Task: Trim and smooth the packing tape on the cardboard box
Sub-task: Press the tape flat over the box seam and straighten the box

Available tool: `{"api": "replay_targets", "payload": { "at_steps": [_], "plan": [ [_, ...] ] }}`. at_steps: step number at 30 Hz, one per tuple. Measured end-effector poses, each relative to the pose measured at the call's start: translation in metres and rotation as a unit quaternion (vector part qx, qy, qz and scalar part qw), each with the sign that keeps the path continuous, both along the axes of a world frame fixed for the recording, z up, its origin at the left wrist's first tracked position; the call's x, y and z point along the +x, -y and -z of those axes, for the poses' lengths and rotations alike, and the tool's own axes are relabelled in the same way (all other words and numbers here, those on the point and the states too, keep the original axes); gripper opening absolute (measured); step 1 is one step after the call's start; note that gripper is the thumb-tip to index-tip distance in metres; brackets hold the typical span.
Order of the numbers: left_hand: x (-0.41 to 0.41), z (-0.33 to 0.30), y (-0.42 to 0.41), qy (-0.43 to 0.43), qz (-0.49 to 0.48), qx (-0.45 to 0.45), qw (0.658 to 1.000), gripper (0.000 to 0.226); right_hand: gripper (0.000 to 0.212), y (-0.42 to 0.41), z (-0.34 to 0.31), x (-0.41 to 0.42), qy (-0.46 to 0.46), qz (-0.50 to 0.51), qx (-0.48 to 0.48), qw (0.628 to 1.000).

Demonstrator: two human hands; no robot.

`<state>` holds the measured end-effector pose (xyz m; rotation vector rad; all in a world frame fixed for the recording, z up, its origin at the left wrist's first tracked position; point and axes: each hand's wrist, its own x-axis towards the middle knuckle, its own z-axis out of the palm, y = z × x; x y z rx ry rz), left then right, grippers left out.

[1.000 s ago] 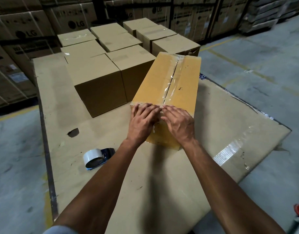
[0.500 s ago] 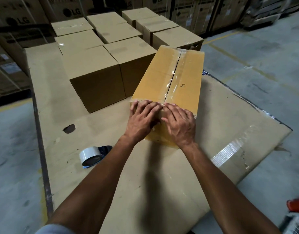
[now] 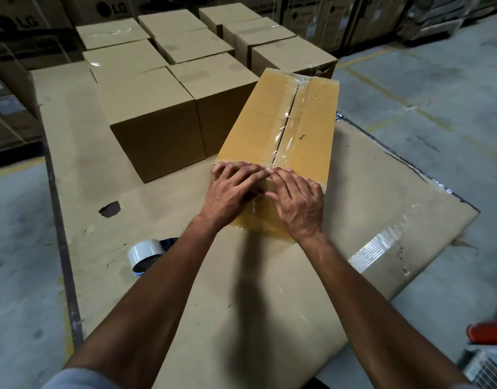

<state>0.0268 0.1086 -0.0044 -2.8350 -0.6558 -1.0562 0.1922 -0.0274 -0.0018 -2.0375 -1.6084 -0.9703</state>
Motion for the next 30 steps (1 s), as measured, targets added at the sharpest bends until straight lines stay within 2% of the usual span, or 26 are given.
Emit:
{"api": "replay_targets", "payload": {
  "at_steps": [3, 7, 10, 15, 21, 26, 28, 30],
  "plan": [
    [-0.003, 0.0, -0.002, -0.015, 0.006, 0.01, 1.0, 0.056, 0.062, 0.004, -0.003, 0.0, 0.015, 0.007, -0.039, 0.999],
    [0.0, -0.009, 0.005, 0.011, -0.002, -0.016, 1.0, 0.041, 0.039, 0.001, -0.006, -0.006, -0.034, 0.011, 0.01, 0.999],
    [0.002, -0.009, 0.01, 0.024, -0.016, -0.017, 0.999, 0.038, 0.036, -0.002, -0.007, -0.01, -0.073, 0.005, 0.013, 0.997],
    [-0.01, -0.01, 0.004, -0.04, 0.008, 0.014, 0.999, 0.052, 0.053, 0.005, -0.012, -0.007, -0.055, 0.014, -0.071, 0.996],
    [-0.02, -0.028, -0.003, -0.074, 0.018, 0.011, 0.997, 0.057, 0.065, 0.006, -0.028, -0.028, -0.11, 0.02, -0.148, 0.983],
    [-0.037, -0.041, -0.011, -0.092, -0.09, -0.047, 0.991, 0.062, 0.066, -0.01, -0.052, -0.057, -0.155, -0.061, -0.216, 0.962],
    [-0.045, -0.047, -0.009, -0.103, -0.145, -0.075, 0.981, 0.063, 0.057, -0.012, -0.061, -0.065, -0.189, -0.108, -0.204, 0.954],
    [-0.049, -0.056, -0.005, -0.103, -0.192, -0.105, 0.97, 0.052, 0.048, -0.012, -0.066, -0.064, -0.215, -0.131, -0.179, 0.951]
  ]
}}
